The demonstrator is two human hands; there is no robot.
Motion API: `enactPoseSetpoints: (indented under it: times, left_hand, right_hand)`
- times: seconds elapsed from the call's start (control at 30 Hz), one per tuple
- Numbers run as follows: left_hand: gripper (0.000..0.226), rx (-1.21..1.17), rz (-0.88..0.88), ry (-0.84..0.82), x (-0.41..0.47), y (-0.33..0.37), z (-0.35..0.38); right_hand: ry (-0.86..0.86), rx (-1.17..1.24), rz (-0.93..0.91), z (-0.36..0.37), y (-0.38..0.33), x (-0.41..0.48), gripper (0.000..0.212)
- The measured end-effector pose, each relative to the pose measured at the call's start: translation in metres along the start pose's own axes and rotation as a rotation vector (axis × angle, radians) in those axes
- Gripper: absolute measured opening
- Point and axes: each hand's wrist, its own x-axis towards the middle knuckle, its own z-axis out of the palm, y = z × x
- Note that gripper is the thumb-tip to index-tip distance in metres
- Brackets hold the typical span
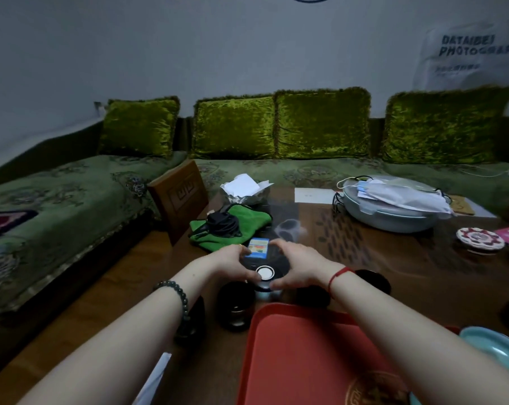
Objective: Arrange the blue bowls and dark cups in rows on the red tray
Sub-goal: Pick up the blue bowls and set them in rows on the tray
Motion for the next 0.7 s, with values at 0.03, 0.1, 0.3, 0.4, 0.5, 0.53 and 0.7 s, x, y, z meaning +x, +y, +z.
enactPoseSetpoints:
  times: [0.03,0.1,0.3,0.4,0.5,0.53,0.7]
  left_hand:
    - [0.07,-0.004,-0.015,-0.037,0.005,-0.001,0.001]
    - [0.068,-0.002,-0.036,-0.112,0.013,-0.002,0.004]
    - [0.052,0.027,-0.01,-0.165,0.025,-0.001,0.013]
    - [0.056,0.012,0.01,-0.139,0.025,-0.001,0.016]
    - [0.064,-0.061,0.062,-0.08,0.021,-0.002,0.015]
    - [0.065,-0.112,0.093,-0.052,0.018,-0.002,0.014]
    - [0.068,-0.326,0.207,0.078,0.0,0.01,0.002]
  right_hand:
    - [-0.019,-0.035,0.009,0.003,0.0,0.006,0.086]
    - [-0.053,-0.063,0.011,0.008,0.0,0.013,0.085]
    - [-0.164,-0.131,0.007,0.016,-0.002,0.022,0.091]
    - [-0.114,-0.142,-0.019,0.019,-0.003,0.022,0.09]
    - [0.007,-0.125,-0.051,0.017,-0.001,0.019,0.086]
    - [0.052,-0.106,-0.064,0.014,0.0,0.017,0.084]
    - [0.208,0.128,-0.151,-0.01,0.001,-0.003,0.09]
